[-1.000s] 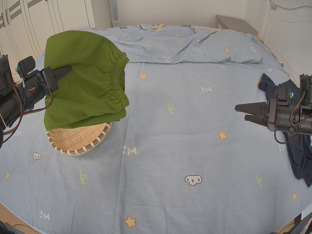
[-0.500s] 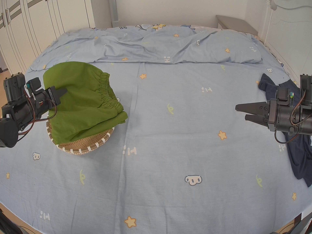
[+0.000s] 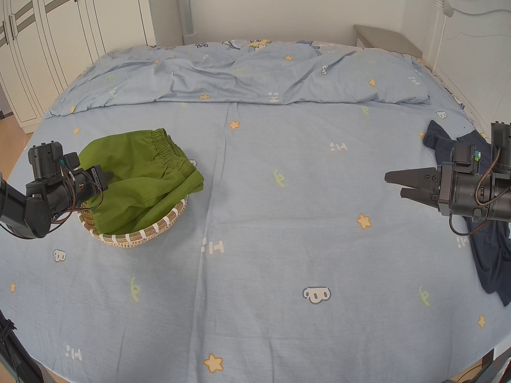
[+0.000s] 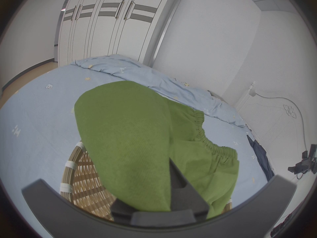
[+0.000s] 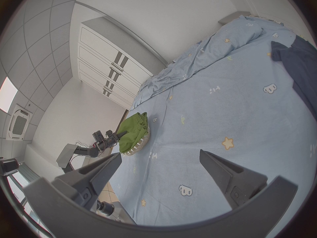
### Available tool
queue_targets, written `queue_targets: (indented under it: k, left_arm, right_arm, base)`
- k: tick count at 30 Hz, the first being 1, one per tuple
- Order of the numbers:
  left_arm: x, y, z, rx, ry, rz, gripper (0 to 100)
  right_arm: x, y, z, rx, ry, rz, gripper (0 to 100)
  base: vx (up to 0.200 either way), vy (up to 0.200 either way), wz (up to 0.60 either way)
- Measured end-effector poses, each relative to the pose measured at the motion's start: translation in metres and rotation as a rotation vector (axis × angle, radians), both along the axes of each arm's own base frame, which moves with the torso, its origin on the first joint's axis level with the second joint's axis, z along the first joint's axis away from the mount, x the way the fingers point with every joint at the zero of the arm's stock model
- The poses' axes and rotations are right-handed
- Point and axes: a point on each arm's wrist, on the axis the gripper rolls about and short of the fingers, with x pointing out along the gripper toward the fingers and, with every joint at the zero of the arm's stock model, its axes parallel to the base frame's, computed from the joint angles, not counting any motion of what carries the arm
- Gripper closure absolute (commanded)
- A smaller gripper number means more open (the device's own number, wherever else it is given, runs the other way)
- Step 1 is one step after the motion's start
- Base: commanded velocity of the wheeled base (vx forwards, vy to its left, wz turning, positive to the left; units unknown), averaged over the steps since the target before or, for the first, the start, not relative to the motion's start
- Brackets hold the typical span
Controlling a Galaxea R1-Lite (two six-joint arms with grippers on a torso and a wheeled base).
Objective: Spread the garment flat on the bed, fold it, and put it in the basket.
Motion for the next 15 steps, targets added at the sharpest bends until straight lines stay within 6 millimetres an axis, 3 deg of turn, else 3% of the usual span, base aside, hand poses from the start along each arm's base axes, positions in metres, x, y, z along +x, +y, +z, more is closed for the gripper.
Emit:
queue_targets:
  k: [5, 6, 15]
  left_arm:
    - [0.004, 0.002, -0.008, 0.008, 0.033, 0.025, 100]
    - [0.004, 0.002, -0.01, 0.01, 0.045, 0.032, 0]
    - [0.001, 0.0, -0.008, 0.052, 0.089, 0.067, 0]
  right_arm:
    - [0.0, 0.0, 0.0, 0.0, 0.001, 0.001, 0]
    - [0.0, 0.0, 0.0, 0.0, 0.002, 0.001, 0]
    - [0.0, 0.0, -0.001, 0.0, 0.002, 0.003, 0]
  base:
    - [0.0, 0.0, 0.0]
    - [0.0, 0.0, 0.0]
    - [0.0, 0.0, 0.0]
